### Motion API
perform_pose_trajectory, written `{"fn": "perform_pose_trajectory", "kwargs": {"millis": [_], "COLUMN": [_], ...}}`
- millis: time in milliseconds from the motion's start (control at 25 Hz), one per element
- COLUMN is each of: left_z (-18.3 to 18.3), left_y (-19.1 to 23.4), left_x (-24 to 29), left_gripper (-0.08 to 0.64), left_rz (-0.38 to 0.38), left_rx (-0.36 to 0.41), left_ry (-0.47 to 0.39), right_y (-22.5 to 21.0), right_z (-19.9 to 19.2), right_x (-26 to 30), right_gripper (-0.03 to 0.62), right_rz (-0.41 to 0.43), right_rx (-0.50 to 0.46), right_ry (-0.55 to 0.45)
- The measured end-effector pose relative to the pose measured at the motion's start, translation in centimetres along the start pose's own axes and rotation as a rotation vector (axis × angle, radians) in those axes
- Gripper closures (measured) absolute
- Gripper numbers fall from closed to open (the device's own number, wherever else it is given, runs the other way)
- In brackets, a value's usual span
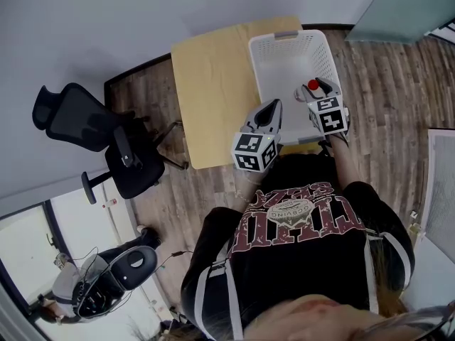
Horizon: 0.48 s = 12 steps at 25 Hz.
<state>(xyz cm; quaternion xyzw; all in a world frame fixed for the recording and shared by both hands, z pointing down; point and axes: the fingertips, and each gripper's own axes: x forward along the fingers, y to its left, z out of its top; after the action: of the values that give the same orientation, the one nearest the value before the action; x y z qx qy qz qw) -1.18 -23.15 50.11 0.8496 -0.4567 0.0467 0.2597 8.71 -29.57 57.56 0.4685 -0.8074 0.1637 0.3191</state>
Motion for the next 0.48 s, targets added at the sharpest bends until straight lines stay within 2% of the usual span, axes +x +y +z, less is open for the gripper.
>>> {"fn": "perform_pose_trajectory", "kwargs": {"millis": [480], "left_z": [0.11], "left_y": [0.71], "left_x": [-0.15], "left_gripper": [0.512], "left_rz": [0.002], "left_rx": [-0.001], "left_ry": [-0.002], "right_y": [0.41], "right_z": [0.32], "right_x": [0.94], "right_gripper": [0.417], "right_rz": [-0.006], "right_rx": [0.019], "right_ry": [-0.021]}}
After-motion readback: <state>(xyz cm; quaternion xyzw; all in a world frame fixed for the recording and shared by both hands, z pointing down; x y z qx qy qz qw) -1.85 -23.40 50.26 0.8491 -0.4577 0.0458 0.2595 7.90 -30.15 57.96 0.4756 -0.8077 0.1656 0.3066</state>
